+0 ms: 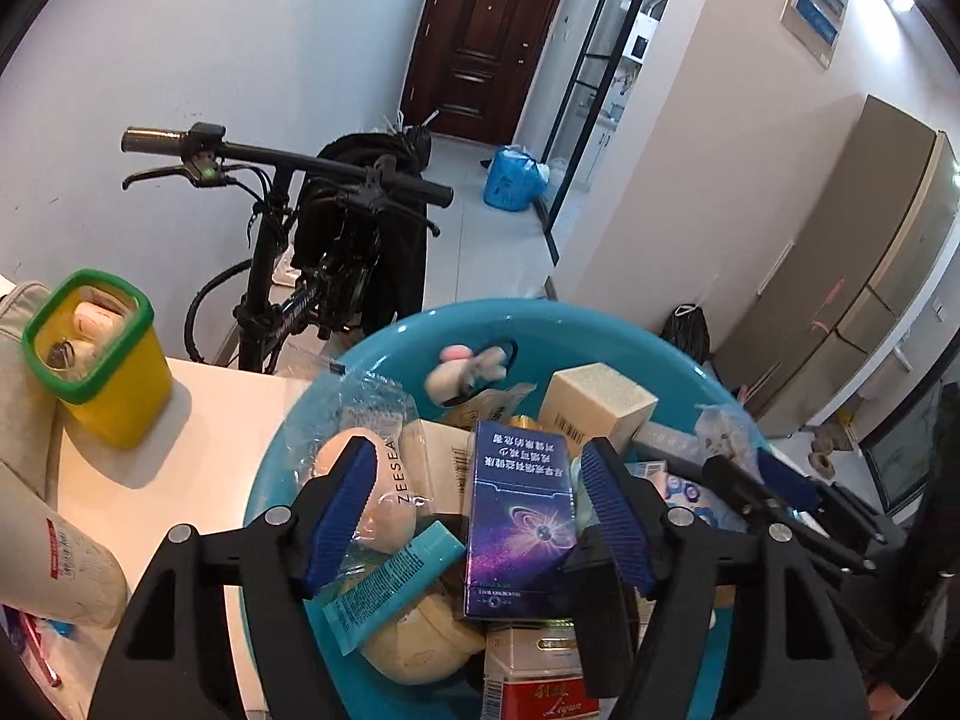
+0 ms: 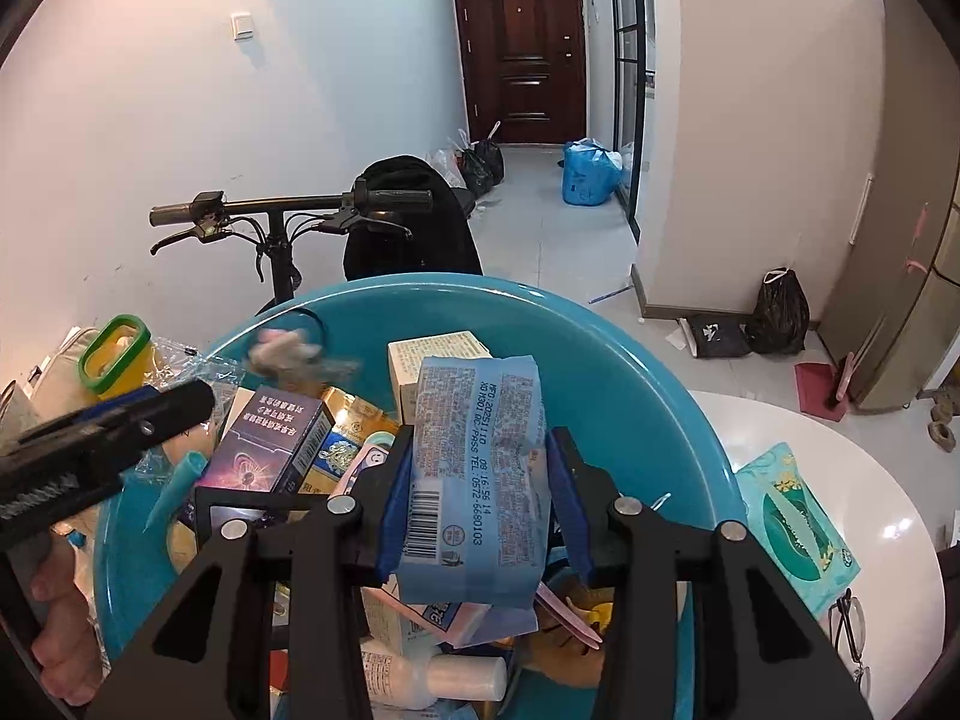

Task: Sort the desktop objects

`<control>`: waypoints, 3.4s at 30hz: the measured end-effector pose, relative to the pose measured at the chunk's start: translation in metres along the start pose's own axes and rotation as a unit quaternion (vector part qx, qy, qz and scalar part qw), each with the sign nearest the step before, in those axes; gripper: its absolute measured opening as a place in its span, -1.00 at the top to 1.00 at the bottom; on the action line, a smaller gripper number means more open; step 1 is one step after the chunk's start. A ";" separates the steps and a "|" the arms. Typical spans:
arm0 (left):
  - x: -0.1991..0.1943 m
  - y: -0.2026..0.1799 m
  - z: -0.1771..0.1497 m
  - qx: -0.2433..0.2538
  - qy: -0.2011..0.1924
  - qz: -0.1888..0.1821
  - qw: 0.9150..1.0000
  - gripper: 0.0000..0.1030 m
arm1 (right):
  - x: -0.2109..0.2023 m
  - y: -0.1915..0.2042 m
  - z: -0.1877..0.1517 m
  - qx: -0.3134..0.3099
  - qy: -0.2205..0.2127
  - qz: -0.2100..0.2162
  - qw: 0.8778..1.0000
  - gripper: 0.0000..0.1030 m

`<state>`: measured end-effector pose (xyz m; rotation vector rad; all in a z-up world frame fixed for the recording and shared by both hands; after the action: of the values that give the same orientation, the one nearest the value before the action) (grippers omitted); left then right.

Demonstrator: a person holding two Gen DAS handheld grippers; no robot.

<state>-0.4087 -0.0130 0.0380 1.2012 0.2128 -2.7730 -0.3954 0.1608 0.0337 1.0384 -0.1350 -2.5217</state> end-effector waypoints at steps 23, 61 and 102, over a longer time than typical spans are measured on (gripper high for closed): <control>-0.099 -0.013 0.013 0.036 -0.143 0.046 0.988 -0.58 | -0.068 0.011 0.024 -0.018 -0.091 -0.018 0.996 -0.54; -0.342 -0.002 -0.048 0.029 -0.448 0.010 0.894 -1.00 | -0.310 0.086 -0.002 -0.098 -0.380 -0.018 0.920 -1.00; -0.428 0.023 -0.102 -0.023 -0.518 -0.044 0.854 -1.00 | -0.407 0.126 -0.063 -0.120 -0.517 0.084 0.843 -1.00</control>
<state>-0.0407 0.0017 0.2799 -0.4252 0.2101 -2.9991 -0.0491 0.2145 0.2847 -0.4927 -0.1858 -2.5449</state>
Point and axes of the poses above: each gripper's, at about its wrist camera, not at the fingertips, and x roughly the way its jaws point, y to its left, z to its top, the point moved 4 cm from there along x, roughly the way its jaws point, and after that the axes turned 14 degrees about z, right-handed, at the moved point
